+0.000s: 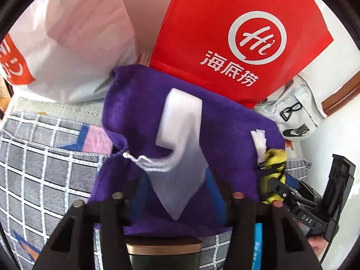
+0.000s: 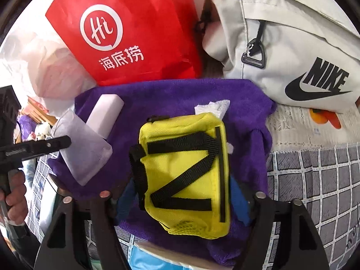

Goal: Organize soft objects
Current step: 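Lower the mesh bag with the left tool while the right tool sets the pouch on the towel, then move both open tools back toward the remaining items on the bed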

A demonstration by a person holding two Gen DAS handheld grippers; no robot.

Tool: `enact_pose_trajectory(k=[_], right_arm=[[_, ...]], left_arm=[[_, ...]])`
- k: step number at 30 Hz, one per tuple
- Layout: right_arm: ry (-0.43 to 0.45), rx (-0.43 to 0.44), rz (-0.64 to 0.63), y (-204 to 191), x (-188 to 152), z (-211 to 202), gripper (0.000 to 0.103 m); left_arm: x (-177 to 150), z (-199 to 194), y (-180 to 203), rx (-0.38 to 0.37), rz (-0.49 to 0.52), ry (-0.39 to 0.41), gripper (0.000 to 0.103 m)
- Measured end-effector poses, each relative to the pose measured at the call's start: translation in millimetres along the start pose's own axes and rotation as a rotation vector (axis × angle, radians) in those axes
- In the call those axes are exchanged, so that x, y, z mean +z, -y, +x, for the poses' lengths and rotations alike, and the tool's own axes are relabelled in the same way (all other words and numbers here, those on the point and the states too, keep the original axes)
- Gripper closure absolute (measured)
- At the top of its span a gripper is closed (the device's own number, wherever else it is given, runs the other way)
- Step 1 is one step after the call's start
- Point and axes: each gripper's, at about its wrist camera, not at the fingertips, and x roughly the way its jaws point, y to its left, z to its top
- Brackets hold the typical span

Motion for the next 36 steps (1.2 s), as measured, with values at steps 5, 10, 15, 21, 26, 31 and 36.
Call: enact_pose_trajectory(k=[5,10,15,21,26,31,36], right_arm=[[0.001,-0.018,-0.005,-4,2,4,0.023],[0.047,-0.037,-0.013,-10,4,-14,0.023],[0.127,-0.041,-0.032,-23,-2,-49,0.023],[0.178,-0.031,-0.086,-44,-38,-90,0.023],[0.174,0.032,-0.127,-68,-83,-107,0.023],[0.175,0.017,-0.164,-83,-138,-123,0.023],[0.174,0.025,-0.182,-87,-188,-137,0.035]], left_arm=[[0,-6,3,0.048,-0.003,-0.002,0.052],[-2,-20,8,0.085,0.012,0.026,0.043],[-10,-49,13,0.132,0.032,0.097,0.040],[-39,-77,12,0.145,0.067,0.122,0.040],[-76,-100,1,0.147,0.079,0.133,0.040],[-130,-112,-16,0.115,0.078,0.101,0.040],[-179,-119,-27,0.112,0.087,0.077,0.041]])
